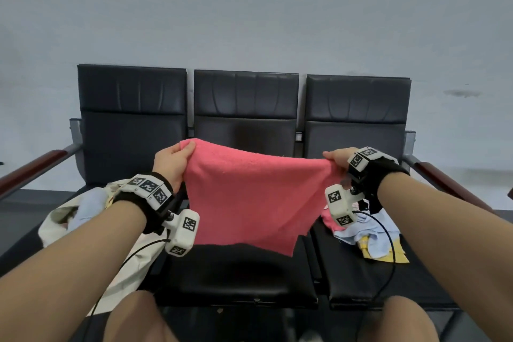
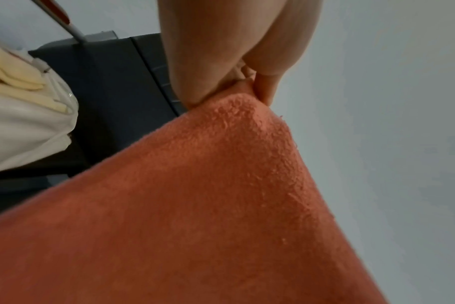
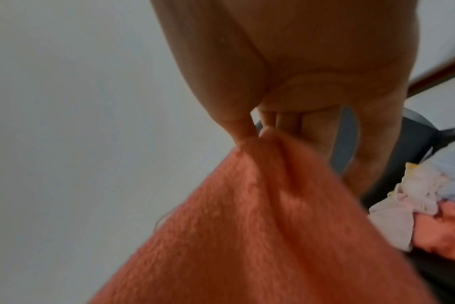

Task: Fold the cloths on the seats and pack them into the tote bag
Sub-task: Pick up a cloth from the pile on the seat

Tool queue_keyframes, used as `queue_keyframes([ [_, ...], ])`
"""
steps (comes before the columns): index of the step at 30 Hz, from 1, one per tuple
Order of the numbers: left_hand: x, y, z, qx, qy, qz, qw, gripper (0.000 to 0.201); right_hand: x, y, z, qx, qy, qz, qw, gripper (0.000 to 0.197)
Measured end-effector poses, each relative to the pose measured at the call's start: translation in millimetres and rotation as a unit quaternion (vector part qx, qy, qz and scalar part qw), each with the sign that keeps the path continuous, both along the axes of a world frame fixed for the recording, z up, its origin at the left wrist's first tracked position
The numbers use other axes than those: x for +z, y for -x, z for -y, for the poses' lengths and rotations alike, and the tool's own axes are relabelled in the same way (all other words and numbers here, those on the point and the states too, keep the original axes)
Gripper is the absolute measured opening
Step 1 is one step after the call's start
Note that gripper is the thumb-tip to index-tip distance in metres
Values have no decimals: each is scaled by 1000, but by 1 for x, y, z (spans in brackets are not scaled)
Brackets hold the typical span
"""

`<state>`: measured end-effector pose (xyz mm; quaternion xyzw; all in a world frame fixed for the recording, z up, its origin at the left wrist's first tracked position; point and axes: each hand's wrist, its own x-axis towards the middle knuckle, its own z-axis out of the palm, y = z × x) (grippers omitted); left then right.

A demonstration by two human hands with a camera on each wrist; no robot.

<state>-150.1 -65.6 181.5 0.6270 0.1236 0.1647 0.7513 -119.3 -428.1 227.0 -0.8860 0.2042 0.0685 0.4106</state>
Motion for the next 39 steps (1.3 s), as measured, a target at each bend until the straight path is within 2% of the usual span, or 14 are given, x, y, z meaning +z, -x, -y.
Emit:
queue_keyframes([
  [2, 2, -1, -6, 58, -109, -21, 992, 24, 0, 4, -2, 1, -38, -15, 999, 43],
  [4, 3, -1, -13, 97, -281, -45, 954, 34, 3, 4, -2, 15, -75, -32, 997, 45],
  [6, 5, -2, -17, 111, -360, -58, 925, 32, 4, 4, 0, 31, -115, -34, 992, 44],
  [9, 3, -5, -23, 83, -295, -91, 947, 25, 9, 7, 3, 13, -197, -7, 980, 34],
  [12, 6, 0, -16, -22, -233, -124, 964, 21, 12, 17, 0, -7, -289, 22, 957, 17],
  [14, 9, 3, -12, -54, -236, -113, 964, 31, 12, 23, -2, -1, -321, 26, 947, 21],
  [17, 12, 7, -11, -42, -262, -79, 961, 39, 13, 31, -5, 3, -338, 28, 941, 23],
  [20, 13, 7, -12, -38, -284, -65, 956, 39, 9, 33, -3, 9, -373, 39, 927, 49],
  [22, 12, 8, -17, -22, -328, -79, 941, 35, 8, 35, -4, 9, -373, 45, 927, 48],
  [27, 19, 13, -34, 38, -478, -152, 864, 32, 7, 36, -11, -3, -324, 86, 942, 17],
  [31, 25, 1, -43, 47, -521, -163, 836, 16, 2, 23, -19, -20, -347, 111, 931, 39],
  [34, 22, -16, -51, 37, -474, -141, 868, 31, 2, 5, -26, -13, -332, 111, 937, 47],
  [37, 17, -38, -61, 59, -436, -118, 890, 28, 6, -16, -31, -5, -286, 96, 953, 33],
  [39, 13, -54, -65, 53, -376, -132, 916, 31, 6, -35, -33, -11, -307, 79, 948, 19],
])
